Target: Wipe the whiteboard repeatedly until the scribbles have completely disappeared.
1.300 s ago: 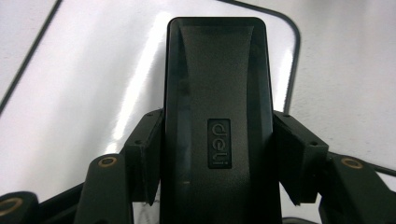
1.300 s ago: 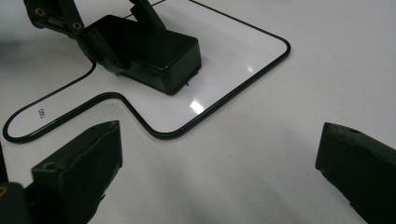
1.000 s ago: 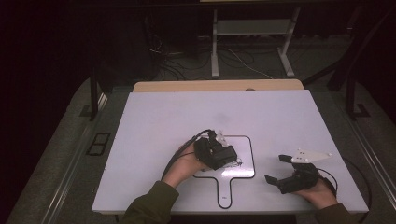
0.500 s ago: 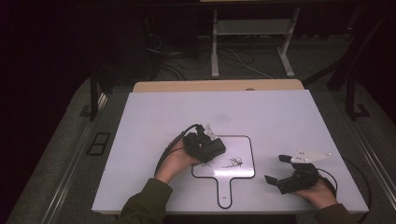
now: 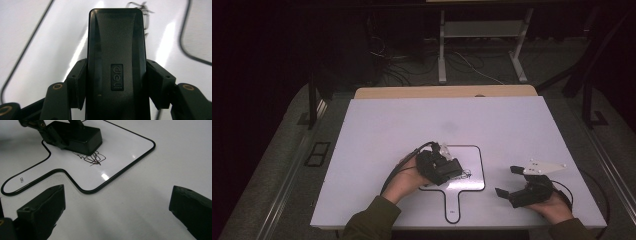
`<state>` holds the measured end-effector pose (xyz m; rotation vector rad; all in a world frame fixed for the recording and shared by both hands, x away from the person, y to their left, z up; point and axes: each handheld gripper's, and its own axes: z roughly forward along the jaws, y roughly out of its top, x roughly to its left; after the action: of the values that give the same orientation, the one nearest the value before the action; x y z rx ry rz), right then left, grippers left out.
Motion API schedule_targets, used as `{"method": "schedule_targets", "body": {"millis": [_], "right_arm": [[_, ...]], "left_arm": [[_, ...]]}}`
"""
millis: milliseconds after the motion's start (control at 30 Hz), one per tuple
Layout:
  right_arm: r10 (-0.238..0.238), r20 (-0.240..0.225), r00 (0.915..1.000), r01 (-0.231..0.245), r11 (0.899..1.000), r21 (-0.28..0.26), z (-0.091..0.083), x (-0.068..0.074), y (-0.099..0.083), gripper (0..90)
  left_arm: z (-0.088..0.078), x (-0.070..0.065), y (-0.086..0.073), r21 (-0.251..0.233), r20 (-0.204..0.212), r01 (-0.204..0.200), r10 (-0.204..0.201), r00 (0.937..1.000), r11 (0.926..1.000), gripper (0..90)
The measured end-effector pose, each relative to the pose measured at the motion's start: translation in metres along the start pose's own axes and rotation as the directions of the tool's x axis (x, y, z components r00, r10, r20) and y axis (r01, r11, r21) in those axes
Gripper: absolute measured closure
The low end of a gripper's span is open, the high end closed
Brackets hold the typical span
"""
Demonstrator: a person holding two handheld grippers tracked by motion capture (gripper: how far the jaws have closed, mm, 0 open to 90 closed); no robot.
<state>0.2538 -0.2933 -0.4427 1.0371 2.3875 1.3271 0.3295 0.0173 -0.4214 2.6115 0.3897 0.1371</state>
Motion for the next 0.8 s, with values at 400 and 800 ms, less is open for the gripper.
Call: {"method": "schedule_targets", "body": {"millis": [400, 800], "right_arm": [[0.003, 0.001, 1.0, -0.003, 1.0, -0.001, 0.0, 0.0, 0.0, 0.0], [-0.001, 0.0, 1.0, 0.001, 1.0, 0.001, 0.0, 0.0, 0.0, 0.0]], "left_arm": [[-0.001, 0.002, -0.001, 0.002, 0.003, 0.003, -0.003, 1.0, 1.0, 38.9], [-0.012, 0.033, -0.023, 0.0, -0.077, 0.092, -0.091, 0.9929, 0.9958, 38.9]]}}
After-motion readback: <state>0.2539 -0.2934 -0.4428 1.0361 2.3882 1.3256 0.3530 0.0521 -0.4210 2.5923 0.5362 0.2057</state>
